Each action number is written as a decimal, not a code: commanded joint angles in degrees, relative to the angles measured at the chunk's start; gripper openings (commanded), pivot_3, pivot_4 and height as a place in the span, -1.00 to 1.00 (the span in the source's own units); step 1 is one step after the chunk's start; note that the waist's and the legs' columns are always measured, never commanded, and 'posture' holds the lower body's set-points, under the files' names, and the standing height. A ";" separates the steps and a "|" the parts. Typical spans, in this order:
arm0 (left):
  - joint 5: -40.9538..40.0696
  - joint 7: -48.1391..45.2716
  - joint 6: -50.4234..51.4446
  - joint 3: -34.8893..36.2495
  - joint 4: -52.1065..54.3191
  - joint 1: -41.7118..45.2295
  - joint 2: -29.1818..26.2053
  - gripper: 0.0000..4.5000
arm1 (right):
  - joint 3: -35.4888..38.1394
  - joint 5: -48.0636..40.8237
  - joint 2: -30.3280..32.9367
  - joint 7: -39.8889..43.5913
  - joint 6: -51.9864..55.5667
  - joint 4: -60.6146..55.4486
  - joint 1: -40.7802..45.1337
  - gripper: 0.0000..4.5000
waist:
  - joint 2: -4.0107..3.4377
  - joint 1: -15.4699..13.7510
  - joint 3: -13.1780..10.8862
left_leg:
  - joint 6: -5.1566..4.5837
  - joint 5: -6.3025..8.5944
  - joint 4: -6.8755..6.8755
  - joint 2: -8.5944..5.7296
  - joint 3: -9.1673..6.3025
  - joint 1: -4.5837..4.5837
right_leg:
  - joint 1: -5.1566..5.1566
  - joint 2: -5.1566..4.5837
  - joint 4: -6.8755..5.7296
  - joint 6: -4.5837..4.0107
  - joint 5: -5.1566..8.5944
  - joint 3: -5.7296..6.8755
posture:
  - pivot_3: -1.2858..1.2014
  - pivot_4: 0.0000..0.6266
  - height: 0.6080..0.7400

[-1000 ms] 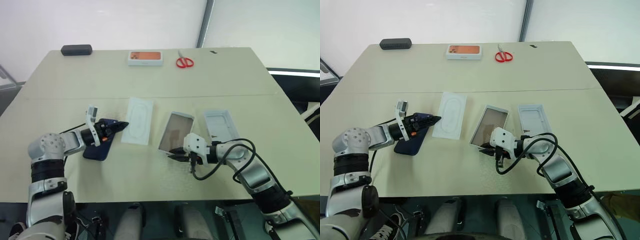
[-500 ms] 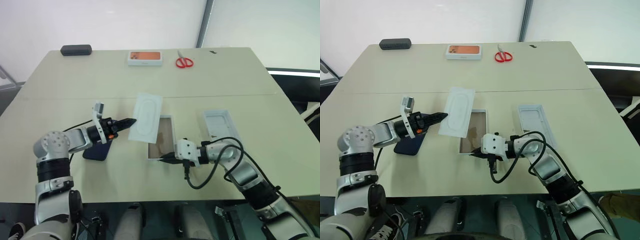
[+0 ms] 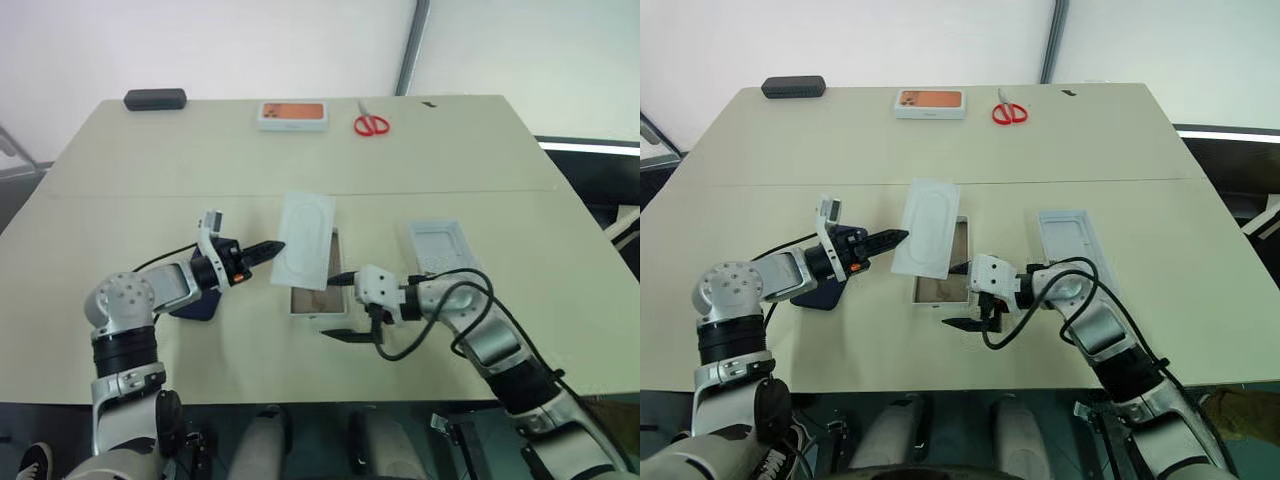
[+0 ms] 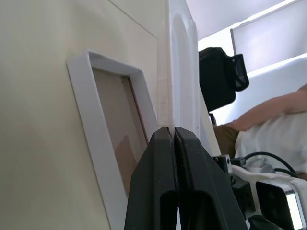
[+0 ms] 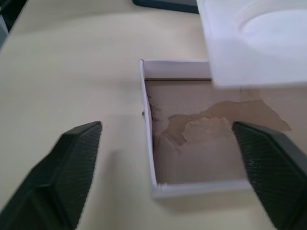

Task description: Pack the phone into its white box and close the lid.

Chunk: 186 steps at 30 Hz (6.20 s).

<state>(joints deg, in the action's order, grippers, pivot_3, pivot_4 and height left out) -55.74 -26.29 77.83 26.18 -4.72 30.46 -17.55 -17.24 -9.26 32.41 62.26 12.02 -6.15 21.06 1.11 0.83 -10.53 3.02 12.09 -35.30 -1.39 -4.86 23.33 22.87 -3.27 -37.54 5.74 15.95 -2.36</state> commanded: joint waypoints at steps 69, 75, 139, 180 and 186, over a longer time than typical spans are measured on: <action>8.99 -20.56 -39.56 -9.01 16.41 -20.06 -19.77 0.76 | -2.92 11.18 -12.96 -16.12 -6.19 9.50 8.78 -0.99 | -0.05 0.07 0.00 | 0.09 -0.05 0.17 0.04 0.12 0.03 | 0.08 0.03 0.17 -0.19 0.09 -0.04 | 0.03 -0.52 1.00; 10.83 -20.54 -40.95 -10.39 17.12 -20.66 -18.39 0.76 | -5.96 15.64 -12.34 -16.07 -5.56 10.52 9.89 -0.99 | -0.05 0.15 0.00 | 0.09 -0.05 0.17 0.06 0.07 0.03 | 0.08 0.03 0.18 -0.06 0.02 -0.03 | 0.03 -0.52 1.00; 7.76 -12.94 -35.54 -7.36 12.66 -15.60 -14.20 0.76 | -4.85 26.52 -12.03 -24.31 4.57 19.09 15.91 -0.99 | -0.02 0.05 0.00 | 0.08 -0.05 0.14 0.02 0.02 0.02 | 0.03 0.03 0.14 -0.04 0.00 0.01 | 0.03 -0.52 1.00; 22.16 -31.96 -31.65 -12.34 -18.25 -11.58 -35.92 0.76 | -12.80 18.79 -34.05 -22.97 9.66 24.97 25.34 -0.99 | 0.02 1.68 -0.01 | 0.09 -0.05 0.31 0.06 0.00 0.09 | 0.43 0.03 -0.07 -0.06 0.00 -0.09 | 0.03 -0.52 1.00; 22.38 -35.45 -26.93 -15.42 -19.22 -9.75 -34.95 0.76 | -17.52 20.91 -33.65 -19.37 14.61 23.86 25.21 -0.99 | 0.02 1.75 -0.01 | 0.09 -0.05 0.29 0.05 -0.01 0.10 | 0.45 0.04 -0.13 -0.05 0.00 -0.08 | 0.03 -0.52 1.00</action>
<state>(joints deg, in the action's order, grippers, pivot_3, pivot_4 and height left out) -33.59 -60.21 49.10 12.12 -24.13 20.96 -52.60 -34.63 11.17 -0.65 42.48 26.02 19.96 45.44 1.12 2.58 -10.54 3.10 12.04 -35.02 -1.34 -4.87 23.43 23.32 -3.23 -37.67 5.69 15.95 -2.44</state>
